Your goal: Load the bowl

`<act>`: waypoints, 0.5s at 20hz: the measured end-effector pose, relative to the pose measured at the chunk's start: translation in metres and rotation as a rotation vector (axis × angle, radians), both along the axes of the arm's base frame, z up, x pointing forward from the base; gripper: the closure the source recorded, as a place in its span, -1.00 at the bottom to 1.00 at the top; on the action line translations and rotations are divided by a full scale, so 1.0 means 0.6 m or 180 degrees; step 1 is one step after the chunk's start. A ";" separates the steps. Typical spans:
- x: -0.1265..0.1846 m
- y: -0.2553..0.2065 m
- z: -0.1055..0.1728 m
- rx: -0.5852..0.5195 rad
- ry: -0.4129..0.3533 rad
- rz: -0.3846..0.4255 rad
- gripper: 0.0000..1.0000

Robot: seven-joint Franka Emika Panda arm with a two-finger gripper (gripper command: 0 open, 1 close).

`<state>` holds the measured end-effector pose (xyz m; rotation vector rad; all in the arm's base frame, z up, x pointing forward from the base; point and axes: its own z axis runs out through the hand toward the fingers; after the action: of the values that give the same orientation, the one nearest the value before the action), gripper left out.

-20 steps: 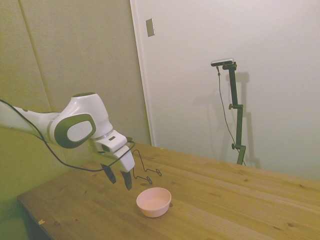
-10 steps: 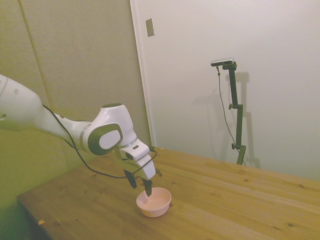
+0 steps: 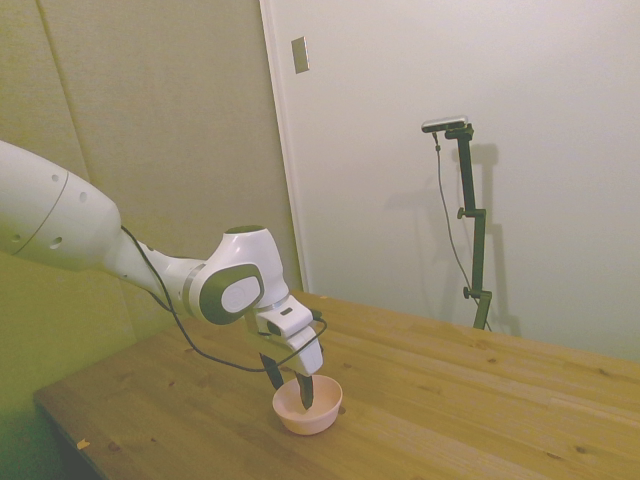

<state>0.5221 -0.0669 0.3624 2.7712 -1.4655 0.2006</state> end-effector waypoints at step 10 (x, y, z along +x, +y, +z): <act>0.005 -0.011 -0.002 0.0019 0.0005 -0.0040 1.00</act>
<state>0.5250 -0.0732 0.3611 2.7653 -1.4853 0.1945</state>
